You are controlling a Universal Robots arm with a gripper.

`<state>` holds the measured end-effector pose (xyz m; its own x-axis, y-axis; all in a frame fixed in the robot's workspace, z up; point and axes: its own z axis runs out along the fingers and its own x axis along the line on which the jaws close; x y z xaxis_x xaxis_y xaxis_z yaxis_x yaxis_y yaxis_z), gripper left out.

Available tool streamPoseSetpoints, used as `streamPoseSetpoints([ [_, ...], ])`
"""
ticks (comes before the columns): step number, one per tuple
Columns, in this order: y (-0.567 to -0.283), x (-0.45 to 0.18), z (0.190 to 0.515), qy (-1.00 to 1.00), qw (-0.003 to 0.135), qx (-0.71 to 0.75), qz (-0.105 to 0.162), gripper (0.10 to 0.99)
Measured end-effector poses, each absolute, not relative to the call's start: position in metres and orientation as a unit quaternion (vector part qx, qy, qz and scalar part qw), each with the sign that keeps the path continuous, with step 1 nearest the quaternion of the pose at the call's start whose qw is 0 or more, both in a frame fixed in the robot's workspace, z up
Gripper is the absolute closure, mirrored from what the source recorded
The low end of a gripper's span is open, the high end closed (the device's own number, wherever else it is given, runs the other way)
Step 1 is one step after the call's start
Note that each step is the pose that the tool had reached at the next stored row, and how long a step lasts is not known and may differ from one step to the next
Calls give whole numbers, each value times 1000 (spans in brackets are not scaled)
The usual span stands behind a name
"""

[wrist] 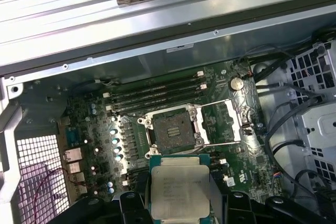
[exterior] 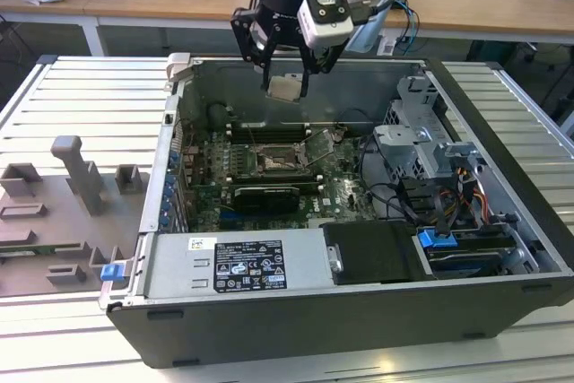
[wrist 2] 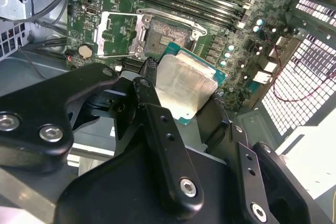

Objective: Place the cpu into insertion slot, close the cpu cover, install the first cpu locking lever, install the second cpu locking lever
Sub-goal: 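Place the cpu into insertion slot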

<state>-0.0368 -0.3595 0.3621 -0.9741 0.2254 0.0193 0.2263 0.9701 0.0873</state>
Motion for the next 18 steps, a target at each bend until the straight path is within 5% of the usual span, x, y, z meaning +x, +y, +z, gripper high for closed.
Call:
streamPoseSetpoints([
  [18, -360, -37, 359, -990, 4, -130, -44, 545],
])
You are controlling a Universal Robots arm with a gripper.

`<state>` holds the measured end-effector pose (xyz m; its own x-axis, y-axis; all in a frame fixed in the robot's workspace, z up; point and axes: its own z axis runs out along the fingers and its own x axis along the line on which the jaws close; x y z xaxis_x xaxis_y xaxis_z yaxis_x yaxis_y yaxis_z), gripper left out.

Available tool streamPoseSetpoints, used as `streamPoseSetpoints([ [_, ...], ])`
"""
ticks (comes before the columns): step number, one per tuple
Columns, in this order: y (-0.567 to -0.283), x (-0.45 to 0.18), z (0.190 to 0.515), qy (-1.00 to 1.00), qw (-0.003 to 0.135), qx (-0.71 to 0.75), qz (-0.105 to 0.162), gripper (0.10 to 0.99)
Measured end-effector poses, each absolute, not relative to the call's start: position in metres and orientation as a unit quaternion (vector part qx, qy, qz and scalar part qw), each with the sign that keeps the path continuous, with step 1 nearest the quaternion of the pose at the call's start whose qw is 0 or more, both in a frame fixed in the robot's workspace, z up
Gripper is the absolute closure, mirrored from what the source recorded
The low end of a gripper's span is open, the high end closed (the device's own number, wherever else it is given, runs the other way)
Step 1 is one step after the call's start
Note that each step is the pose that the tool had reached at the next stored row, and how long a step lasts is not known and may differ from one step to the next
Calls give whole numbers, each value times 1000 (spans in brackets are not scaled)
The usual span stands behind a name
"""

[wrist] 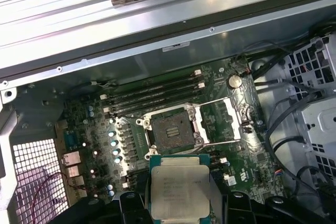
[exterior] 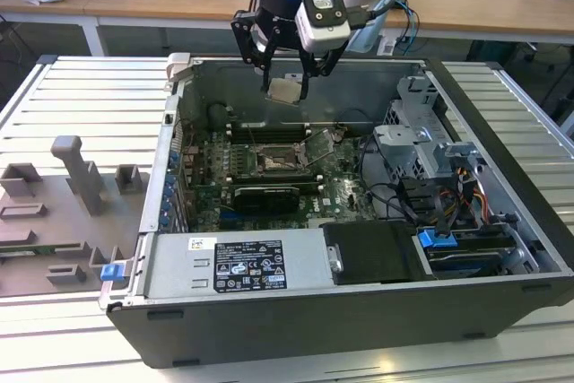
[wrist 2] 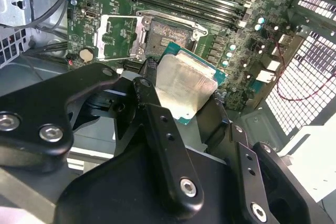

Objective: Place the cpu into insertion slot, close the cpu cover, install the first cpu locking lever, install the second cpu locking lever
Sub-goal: 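Place the cpu into insertion slot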

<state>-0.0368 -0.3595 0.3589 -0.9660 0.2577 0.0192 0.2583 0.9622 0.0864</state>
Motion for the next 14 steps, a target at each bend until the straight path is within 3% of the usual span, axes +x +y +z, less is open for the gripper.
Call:
streamPoseSetpoints([
  [14, -360, -37, 358, -988, 3, -148, -44, 545],
])
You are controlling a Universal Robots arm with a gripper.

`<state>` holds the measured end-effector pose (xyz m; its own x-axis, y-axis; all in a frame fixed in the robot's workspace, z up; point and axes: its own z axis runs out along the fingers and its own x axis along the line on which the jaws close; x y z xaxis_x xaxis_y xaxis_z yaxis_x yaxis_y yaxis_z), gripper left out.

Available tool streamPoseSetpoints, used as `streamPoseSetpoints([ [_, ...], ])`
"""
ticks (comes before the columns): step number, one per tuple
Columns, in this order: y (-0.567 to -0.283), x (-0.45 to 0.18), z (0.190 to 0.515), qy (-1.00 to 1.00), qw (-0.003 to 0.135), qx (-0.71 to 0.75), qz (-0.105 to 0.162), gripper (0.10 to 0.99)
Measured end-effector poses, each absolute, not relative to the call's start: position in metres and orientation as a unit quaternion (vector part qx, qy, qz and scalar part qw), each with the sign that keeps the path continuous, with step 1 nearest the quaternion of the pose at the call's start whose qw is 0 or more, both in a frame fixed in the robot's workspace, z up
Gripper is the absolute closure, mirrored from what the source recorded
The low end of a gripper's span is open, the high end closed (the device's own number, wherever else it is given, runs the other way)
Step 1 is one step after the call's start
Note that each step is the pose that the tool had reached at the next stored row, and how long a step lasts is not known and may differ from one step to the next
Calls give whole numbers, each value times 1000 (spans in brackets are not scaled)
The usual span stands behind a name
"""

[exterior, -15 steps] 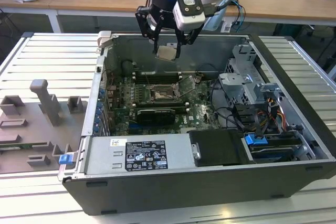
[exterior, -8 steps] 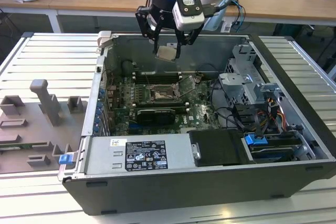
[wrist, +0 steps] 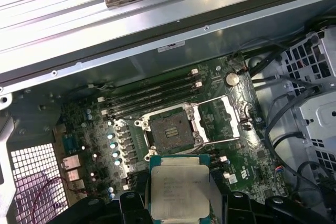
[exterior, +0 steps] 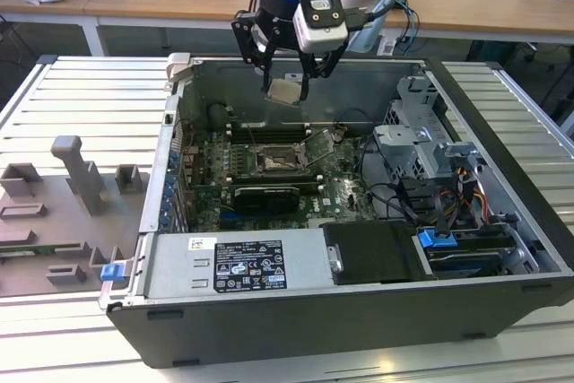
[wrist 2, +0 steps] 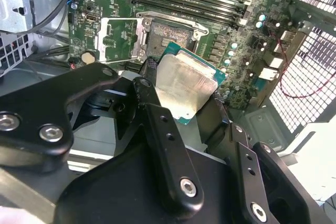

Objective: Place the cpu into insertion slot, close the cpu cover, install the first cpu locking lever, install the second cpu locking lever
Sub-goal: 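Place the cpu into insertion slot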

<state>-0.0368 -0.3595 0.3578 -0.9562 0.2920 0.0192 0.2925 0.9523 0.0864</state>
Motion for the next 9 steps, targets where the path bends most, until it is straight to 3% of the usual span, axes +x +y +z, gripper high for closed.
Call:
streamPoseSetpoints([
  [9, -360, -37, 357, -987, 3, -157, -44, 545],
])
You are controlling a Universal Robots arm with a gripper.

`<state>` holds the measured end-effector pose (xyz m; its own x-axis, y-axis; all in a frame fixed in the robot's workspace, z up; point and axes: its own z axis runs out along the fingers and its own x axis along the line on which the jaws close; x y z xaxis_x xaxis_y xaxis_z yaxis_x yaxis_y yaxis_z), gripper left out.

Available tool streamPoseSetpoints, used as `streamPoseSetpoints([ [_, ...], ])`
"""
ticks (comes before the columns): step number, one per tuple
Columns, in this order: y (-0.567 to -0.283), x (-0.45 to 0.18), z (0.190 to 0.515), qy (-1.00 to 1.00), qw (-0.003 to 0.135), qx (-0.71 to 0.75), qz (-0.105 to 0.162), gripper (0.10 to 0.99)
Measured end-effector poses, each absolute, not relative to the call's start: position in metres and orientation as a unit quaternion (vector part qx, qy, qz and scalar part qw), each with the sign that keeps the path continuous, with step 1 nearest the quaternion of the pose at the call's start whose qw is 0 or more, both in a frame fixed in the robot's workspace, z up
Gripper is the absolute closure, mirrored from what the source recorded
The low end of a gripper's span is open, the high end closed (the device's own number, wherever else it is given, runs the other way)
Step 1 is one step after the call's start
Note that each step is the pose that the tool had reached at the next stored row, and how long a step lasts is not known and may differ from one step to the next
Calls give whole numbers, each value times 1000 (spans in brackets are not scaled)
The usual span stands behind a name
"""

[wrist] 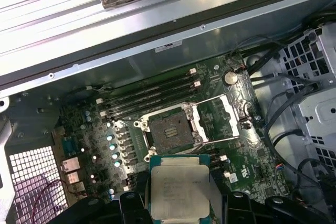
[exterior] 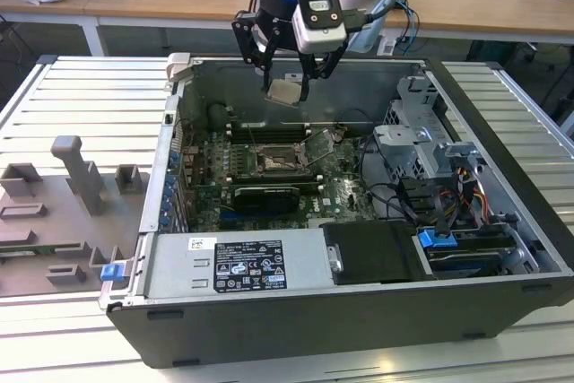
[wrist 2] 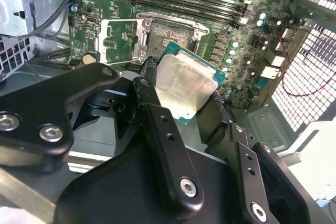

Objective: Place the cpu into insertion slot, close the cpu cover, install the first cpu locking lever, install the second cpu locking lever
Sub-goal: 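Place the cpu into insertion slot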

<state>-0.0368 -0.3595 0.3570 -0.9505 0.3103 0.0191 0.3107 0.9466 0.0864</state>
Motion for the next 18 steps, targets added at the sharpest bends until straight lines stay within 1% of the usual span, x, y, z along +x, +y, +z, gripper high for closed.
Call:
streamPoseSetpoints([
  [18, -360, -37, 355, -983, 2, -178, -44, 545],
])
